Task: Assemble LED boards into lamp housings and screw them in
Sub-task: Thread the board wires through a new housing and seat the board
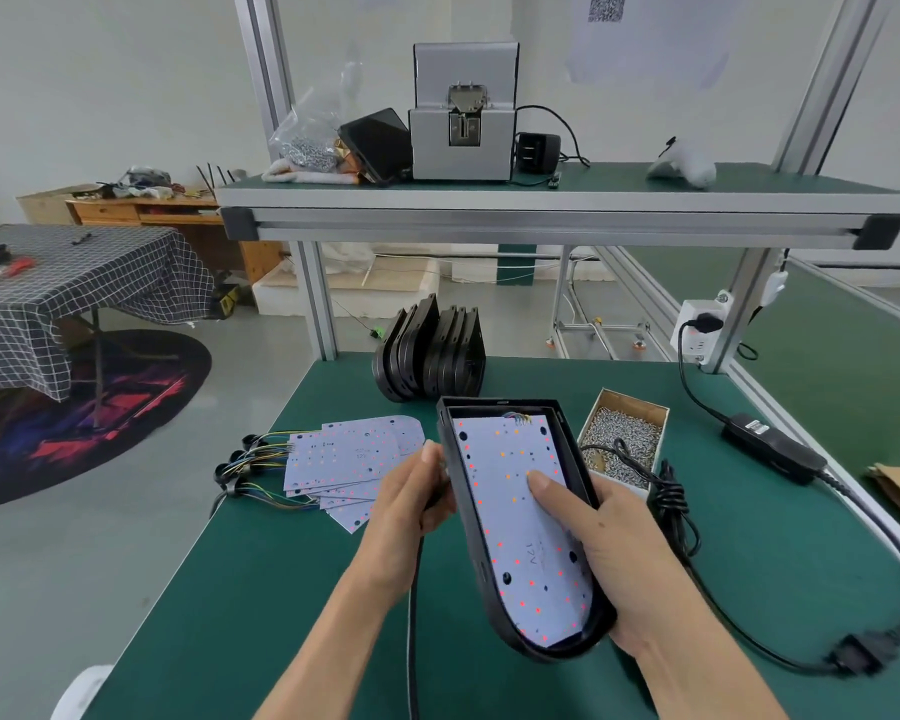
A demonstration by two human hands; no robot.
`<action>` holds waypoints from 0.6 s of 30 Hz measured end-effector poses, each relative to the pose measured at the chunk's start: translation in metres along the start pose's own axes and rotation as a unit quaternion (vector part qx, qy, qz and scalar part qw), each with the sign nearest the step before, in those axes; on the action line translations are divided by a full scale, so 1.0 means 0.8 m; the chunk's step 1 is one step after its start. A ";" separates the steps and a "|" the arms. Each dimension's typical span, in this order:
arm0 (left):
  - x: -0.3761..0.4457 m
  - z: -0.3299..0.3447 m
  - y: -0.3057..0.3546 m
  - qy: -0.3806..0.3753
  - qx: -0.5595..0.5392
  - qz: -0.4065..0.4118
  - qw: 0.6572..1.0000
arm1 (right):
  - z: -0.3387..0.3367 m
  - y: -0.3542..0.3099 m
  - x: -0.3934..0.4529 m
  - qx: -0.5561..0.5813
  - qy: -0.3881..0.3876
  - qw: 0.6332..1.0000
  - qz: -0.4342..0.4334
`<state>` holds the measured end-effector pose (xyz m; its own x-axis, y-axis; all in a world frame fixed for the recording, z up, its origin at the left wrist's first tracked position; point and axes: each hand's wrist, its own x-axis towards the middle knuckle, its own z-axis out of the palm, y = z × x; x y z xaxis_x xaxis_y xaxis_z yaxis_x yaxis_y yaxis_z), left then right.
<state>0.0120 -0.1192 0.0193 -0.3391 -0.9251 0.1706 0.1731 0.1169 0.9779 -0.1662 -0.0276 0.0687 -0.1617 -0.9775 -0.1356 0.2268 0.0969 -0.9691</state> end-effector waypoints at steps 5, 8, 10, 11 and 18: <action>-0.013 0.007 0.019 0.008 0.028 0.066 0.997 | 0.000 -0.005 -0.001 -0.067 0.034 0.996 -0.052; -0.023 0.020 0.042 0.087 0.022 0.098 0.991 | 0.003 -0.001 -0.003 -0.106 0.051 0.991 -0.066; -0.029 0.025 0.050 0.108 -0.006 0.084 0.991 | 0.004 0.004 -0.003 -0.150 0.066 0.983 -0.077; -0.032 0.027 0.053 0.101 -0.008 0.069 0.992 | 0.004 0.005 -0.003 -0.171 0.071 0.979 -0.084; -0.041 0.034 0.058 0.195 0.108 0.069 0.972 | 0.007 0.002 -0.012 -0.281 0.058 0.950 -0.120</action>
<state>0.0058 -0.0739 0.0623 0.0570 -0.9568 0.2850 -0.0196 0.2843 0.9585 -0.1593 -0.0195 0.0696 -0.2570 -0.9597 0.1137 -0.3738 -0.0098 -0.9274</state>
